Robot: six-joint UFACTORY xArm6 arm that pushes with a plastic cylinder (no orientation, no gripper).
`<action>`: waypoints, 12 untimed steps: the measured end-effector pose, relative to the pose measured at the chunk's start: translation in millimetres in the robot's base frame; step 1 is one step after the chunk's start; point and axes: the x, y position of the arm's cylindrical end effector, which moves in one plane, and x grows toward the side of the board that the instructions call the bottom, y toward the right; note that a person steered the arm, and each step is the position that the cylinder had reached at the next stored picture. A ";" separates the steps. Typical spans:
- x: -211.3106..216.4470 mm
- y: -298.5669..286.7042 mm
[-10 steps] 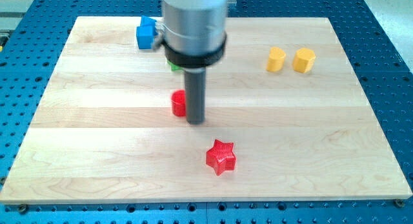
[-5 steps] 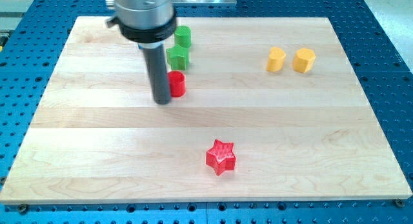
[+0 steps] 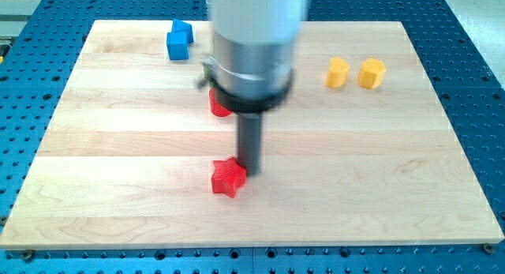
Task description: Slide the red blocks diagonal to the blue cube
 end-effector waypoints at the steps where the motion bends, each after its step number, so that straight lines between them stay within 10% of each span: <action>1: 43.4 40.4; 7: 43.2 -66.5; 12: -57.9 92.0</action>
